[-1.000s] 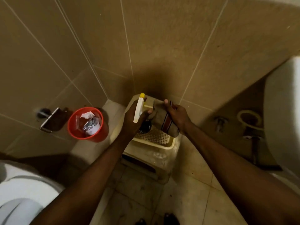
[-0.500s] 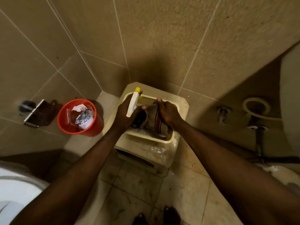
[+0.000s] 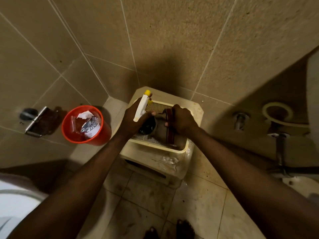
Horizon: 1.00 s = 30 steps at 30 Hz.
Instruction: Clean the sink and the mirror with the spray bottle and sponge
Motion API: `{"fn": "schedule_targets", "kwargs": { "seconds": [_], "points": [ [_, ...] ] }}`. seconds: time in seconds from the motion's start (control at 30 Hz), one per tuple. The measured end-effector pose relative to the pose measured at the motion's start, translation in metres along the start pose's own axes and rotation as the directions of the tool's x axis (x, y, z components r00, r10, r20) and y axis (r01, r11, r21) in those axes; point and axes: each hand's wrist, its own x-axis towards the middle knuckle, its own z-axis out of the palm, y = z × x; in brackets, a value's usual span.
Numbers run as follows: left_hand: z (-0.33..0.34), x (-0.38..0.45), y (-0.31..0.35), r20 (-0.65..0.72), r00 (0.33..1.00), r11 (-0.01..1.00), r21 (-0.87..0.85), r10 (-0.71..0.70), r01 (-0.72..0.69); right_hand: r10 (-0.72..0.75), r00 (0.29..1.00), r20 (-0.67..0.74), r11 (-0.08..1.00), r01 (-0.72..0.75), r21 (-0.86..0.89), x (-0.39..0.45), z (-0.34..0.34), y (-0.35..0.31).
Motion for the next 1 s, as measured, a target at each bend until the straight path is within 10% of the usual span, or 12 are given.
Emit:
{"fn": "schedule_targets", "kwargs": {
  "seconds": [0.27,0.37,0.53,1.0],
  "points": [
    [0.008,-0.005,0.002,-0.061,0.997,0.998,-0.039,-0.052,0.05,-0.257,0.873,-0.414,0.887,0.043,-0.461,-0.018,0.02,-0.01],
    [0.007,-0.007,0.002,-0.056,0.998,0.999,-0.008,-0.041,0.041,-0.361,0.884,-0.297,0.879,0.216,-0.426,-0.03,0.035,-0.013],
    [0.011,-0.017,-0.008,-0.07,0.989,0.991,0.013,-0.13,0.131,-0.029,0.997,0.078,0.938,0.054,-0.341,-0.029,0.057,0.001],
    [0.0,-0.018,-0.001,-0.008,0.991,0.99,0.056,-0.132,0.133,-0.02,1.0,0.015,0.961,0.023,-0.276,-0.041,0.046,-0.01]
  ]
}}
